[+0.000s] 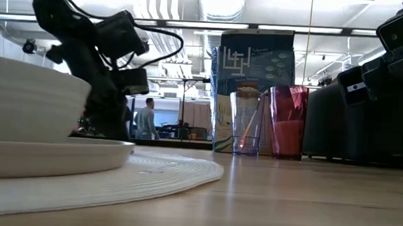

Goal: Arrange a breakfast setting
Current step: Move the white placemat to the center of the table

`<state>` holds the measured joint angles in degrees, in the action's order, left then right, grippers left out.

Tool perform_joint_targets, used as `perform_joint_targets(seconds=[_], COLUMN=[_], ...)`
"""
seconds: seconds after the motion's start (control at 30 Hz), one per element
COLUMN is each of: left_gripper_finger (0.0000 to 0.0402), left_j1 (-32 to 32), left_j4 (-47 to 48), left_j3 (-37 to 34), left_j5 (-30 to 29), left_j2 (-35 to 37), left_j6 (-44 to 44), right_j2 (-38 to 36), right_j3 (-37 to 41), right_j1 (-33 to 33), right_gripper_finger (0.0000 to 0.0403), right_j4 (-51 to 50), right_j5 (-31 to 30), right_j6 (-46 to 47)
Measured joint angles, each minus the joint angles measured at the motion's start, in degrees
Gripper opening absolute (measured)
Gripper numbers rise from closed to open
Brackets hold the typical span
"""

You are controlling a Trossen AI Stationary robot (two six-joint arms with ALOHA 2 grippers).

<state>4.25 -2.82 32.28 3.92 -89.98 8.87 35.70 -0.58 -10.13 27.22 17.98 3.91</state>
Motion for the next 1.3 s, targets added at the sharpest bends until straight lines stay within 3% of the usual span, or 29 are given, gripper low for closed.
perform_joint_targets(seconds=[0.33,0.5,0.7,0.83,1.03,1.3], left_gripper_finger=[0.0,0.0,0.0,0.0,0.0,0.0], left_j1=[2.9,2.9,2.3,1.0,-2.7,-13.0], left_j4=[1.5,8.4,22.3,28.0,30.3,34.3], left_j3=[7.6,12.7,14.7,11.5,0.6,-7.7], left_j5=[-0.1,2.9,3.1,3.1,3.1,3.1], left_j2=[-4.7,-3.4,1.3,7.0,20.4,33.3], left_j6=[-7.3,-10.9,-9.1,-5.0,8.2,25.8], right_j2=[0.0,0.0,0.0,0.0,0.0,0.0], right_j3=[0.0,0.0,0.0,0.0,0.0,0.0], right_j1=[0.0,0.0,0.0,0.0,0.0,0.0], right_gripper_finger=[0.0123,0.0123,0.0123,0.0123,0.0123,0.0123], right_j4=[0.0,0.0,0.0,0.0,0.0,0.0], right_j5=[0.0,0.0,0.0,0.0,0.0,0.0], right_j6=[0.0,0.1,0.0,0.1,0.0,0.0])
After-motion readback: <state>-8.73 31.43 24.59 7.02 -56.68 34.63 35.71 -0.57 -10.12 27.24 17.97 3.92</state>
